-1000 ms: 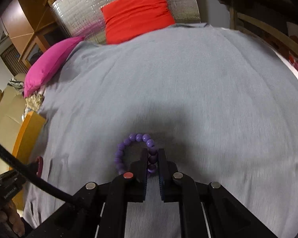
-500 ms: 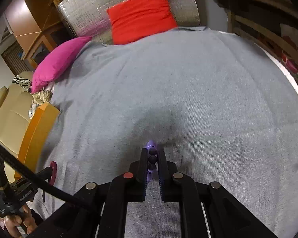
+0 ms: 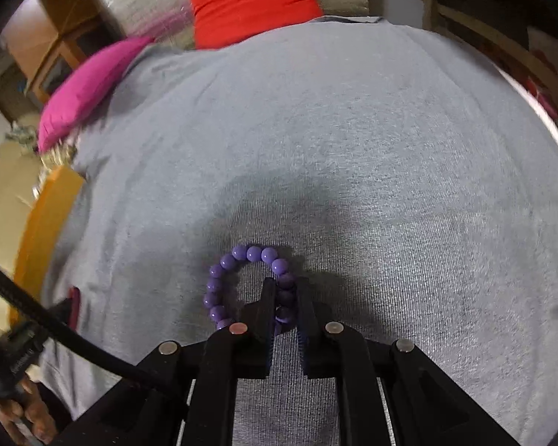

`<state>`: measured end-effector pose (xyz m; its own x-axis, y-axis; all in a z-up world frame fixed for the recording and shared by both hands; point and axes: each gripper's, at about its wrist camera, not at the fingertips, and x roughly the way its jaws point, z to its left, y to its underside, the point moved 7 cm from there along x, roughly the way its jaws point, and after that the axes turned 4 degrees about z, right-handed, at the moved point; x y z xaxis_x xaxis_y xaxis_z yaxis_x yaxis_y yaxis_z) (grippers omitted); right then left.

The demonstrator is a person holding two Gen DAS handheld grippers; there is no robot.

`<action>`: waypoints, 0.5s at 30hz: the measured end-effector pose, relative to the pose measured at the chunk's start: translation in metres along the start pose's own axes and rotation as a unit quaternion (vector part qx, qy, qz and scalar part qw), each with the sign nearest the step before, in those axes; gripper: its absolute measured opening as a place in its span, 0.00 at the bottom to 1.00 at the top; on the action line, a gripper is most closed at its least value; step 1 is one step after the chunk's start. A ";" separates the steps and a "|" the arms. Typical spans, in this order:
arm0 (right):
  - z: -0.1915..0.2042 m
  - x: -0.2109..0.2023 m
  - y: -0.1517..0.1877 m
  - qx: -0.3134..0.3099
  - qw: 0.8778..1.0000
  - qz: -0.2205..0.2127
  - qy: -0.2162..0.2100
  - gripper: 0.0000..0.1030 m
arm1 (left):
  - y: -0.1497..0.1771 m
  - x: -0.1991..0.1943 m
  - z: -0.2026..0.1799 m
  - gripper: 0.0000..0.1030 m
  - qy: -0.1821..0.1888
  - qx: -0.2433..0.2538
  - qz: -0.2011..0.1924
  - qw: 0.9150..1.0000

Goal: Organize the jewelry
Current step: 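Carry the dark red ring and purple bracelet over the orange box with both tools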

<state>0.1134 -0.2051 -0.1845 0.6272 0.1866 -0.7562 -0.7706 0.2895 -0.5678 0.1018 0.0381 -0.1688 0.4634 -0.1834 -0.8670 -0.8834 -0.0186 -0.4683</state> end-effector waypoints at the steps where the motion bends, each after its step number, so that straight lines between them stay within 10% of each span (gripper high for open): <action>1: 0.002 0.001 0.000 -0.008 1.000 0.003 0.009 0.12 | 0.002 0.001 -0.001 0.04 0.001 0.000 0.002 1.000; 15: 0.006 0.011 -0.014 -0.016 0.999 0.045 0.005 0.14 | 0.004 -0.013 0.001 0.04 0.009 -0.002 -0.013 1.000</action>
<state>0.1314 -0.2010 -0.1827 0.5548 0.2000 -0.8076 -0.8266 0.2429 -0.5077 0.0922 0.0414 -0.1596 0.4845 -0.1999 -0.8517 -0.8717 -0.0281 -0.4893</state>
